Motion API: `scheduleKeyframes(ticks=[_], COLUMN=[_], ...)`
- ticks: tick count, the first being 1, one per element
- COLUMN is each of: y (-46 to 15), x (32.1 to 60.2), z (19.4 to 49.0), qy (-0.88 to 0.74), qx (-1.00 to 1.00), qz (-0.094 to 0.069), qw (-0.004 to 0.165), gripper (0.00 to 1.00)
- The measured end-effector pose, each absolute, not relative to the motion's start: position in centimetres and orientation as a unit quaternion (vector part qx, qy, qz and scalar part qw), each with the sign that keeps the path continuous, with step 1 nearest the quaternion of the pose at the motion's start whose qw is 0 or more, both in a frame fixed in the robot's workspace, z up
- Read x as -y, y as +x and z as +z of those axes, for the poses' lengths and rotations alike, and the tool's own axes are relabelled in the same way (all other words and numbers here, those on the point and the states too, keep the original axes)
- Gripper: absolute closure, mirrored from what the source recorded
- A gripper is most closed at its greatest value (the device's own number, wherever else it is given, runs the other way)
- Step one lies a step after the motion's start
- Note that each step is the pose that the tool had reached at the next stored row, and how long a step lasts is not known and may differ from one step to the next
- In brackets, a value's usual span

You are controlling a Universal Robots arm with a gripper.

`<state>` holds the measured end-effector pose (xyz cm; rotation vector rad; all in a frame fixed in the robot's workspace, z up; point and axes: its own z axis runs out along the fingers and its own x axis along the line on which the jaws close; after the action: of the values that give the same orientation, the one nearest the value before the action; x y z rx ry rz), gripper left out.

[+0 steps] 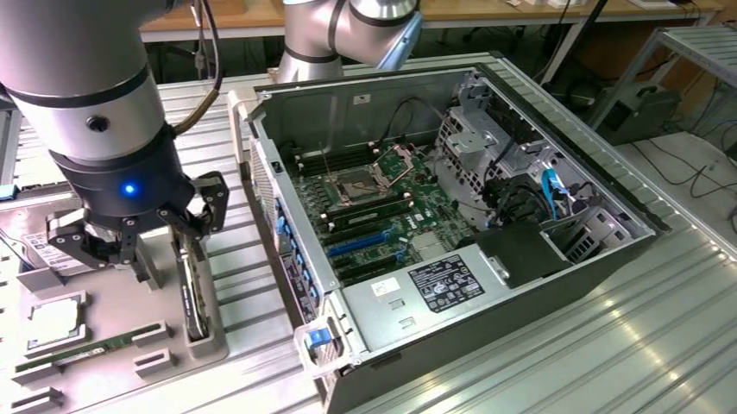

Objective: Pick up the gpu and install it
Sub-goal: 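Pick up the gpu and move the gpu toward the slot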

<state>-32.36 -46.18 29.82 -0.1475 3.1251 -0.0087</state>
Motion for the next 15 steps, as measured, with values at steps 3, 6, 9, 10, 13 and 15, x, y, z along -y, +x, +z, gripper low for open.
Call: scheduleKeyframes(ticks=[3, 6, 9, 10, 13, 15], y=[-32.4, -32.4, -32.3, -32.2, -31.9, -31.8], x=[46.2, 46.2, 46.0, 45.9, 45.4, 44.9], z=[29.3, 28.9, 28.4, 28.3, 27.5, 26.9], qy=[-0.047, -0.047, -0.047, -0.047, -0.045, -0.043], qx=[-0.999, -0.999, -0.999, -0.999, -0.999, -0.999], qz=[-0.003, -0.005, -0.005, -0.005, -0.005, -0.005], qw=[0.007, 0.005, 0.003, 0.002, 0.0, -0.004], gripper=[0.4, 0.4, 0.4, 0.4, 0.4, 0.4])
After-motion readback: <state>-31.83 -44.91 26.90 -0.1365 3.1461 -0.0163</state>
